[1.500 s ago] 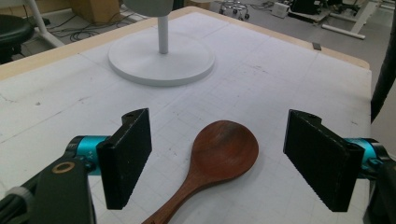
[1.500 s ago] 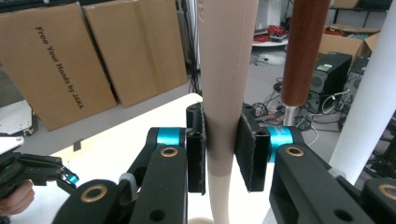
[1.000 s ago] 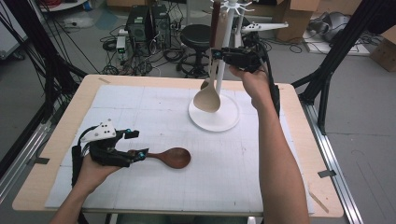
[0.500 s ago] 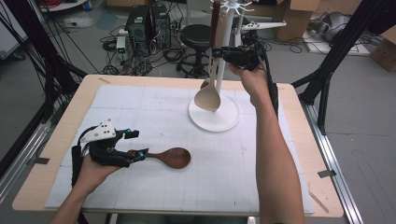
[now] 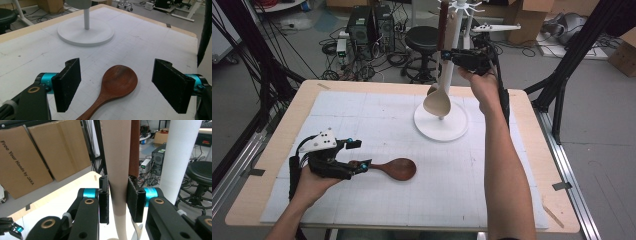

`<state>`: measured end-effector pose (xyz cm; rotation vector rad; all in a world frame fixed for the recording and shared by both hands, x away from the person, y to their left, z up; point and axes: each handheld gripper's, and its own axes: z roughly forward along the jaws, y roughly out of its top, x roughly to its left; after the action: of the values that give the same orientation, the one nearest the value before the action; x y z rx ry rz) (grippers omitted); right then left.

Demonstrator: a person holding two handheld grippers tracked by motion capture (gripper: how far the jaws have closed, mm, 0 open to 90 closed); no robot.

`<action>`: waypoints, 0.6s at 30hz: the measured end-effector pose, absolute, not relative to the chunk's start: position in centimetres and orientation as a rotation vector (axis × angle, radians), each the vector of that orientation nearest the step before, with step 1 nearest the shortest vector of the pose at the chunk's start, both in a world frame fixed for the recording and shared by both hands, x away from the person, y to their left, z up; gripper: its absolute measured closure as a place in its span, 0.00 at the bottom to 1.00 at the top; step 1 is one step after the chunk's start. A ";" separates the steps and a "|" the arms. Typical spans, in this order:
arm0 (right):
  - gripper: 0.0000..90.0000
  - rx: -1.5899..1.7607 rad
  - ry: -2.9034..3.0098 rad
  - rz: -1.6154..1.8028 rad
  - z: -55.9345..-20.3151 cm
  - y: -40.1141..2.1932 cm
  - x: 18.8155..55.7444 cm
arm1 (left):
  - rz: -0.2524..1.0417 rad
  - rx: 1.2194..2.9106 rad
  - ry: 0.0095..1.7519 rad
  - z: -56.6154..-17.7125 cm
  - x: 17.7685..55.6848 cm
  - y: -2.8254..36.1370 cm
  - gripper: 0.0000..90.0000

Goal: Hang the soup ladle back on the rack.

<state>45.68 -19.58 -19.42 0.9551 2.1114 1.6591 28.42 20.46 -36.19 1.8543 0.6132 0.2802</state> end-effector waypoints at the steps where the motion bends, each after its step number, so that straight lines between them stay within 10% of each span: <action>1: 0.82 0.956 2.110 1.662 -19.4 -19.6 45.7 | 0.281 1.854 0.612 -36.2 28.4 20.5 0.26; 18: 0.72 0.941 2.042 1.711 -19.1 -21.3 44.4 | 0.283 1.852 0.619 -36.2 28.4 20.5 0.26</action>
<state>44.38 -21.31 -19.10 0.9413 2.0419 1.7115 28.45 20.49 -36.19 1.8524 0.6186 0.2830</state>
